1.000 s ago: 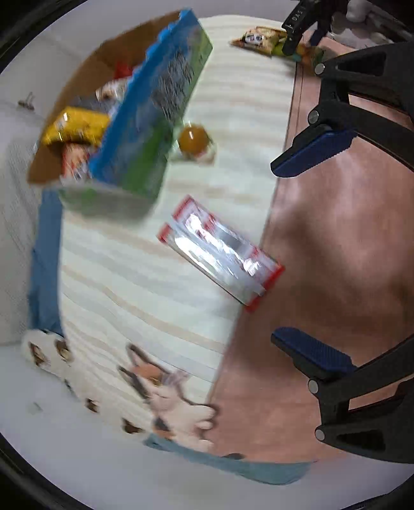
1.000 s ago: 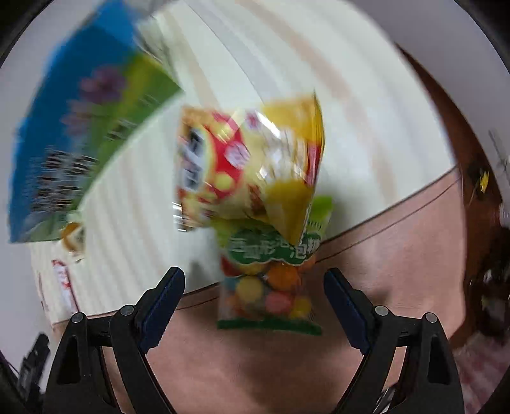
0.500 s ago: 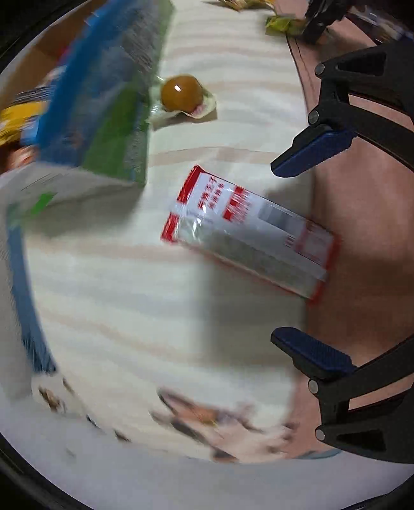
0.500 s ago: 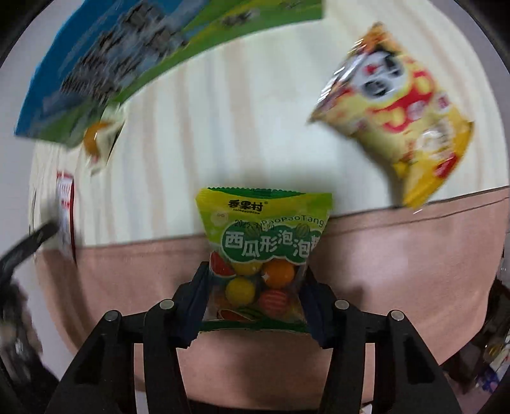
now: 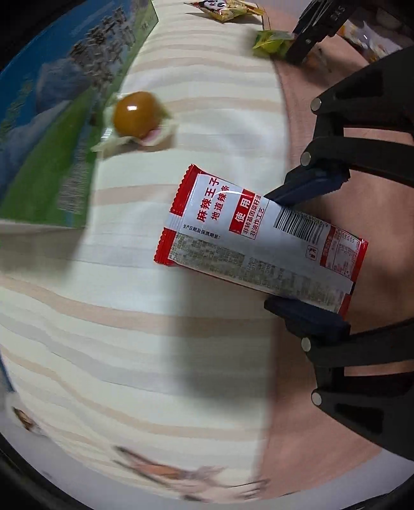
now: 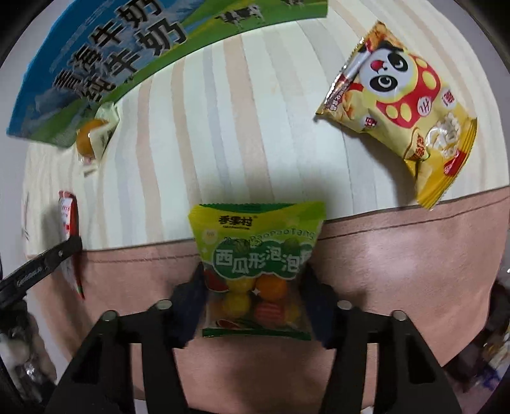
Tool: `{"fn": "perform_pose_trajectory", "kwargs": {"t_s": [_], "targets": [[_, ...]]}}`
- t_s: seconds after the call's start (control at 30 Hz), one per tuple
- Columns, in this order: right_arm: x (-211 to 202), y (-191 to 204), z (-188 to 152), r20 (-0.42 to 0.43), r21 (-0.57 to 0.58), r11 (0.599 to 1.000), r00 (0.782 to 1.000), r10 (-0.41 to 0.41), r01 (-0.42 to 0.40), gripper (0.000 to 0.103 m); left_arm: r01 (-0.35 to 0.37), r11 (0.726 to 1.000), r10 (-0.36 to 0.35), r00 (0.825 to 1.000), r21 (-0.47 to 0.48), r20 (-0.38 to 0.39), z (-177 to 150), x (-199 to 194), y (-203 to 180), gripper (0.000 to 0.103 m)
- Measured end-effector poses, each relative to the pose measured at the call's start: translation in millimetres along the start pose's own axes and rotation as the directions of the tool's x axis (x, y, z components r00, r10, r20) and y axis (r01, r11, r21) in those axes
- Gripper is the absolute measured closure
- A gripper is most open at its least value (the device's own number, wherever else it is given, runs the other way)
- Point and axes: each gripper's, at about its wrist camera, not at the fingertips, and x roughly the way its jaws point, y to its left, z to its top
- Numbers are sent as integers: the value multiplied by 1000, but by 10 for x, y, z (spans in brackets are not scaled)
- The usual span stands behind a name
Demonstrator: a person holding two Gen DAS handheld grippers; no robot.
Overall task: Organize snacks
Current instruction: 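Grasp the red-white strip packet with the left tool while the right tool grasps the green watermelon candy bag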
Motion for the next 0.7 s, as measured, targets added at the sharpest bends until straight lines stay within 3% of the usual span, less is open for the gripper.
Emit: {"fn": "perform_pose_trajectory", "kwargs": {"t_s": [0.17,0.3,0.53,0.63,0.7], "targets": [[39,109,-307,-32,-54,999,999,0,-1,48,75,989,-85,994,-124,-75,-515,58,2,48],[93,140,-564,-76,-78,997,997,18,-23,48,82,988,-98,988,-132,-117,-778,95,-76,47],[223,183,-635,-107,-58,997,993,46,-52,38,41,996,-51,990,-77,-132,-801,236,-250,43],[245,172,-616,-87,-44,999,996,18,-21,48,34,997,-42,992,-65,-123,-770,177,-373,52],[214,118,-553,-72,-52,998,997,16,-19,50,53,996,-61,991,-66,-118,-783,93,-411,54]]}}
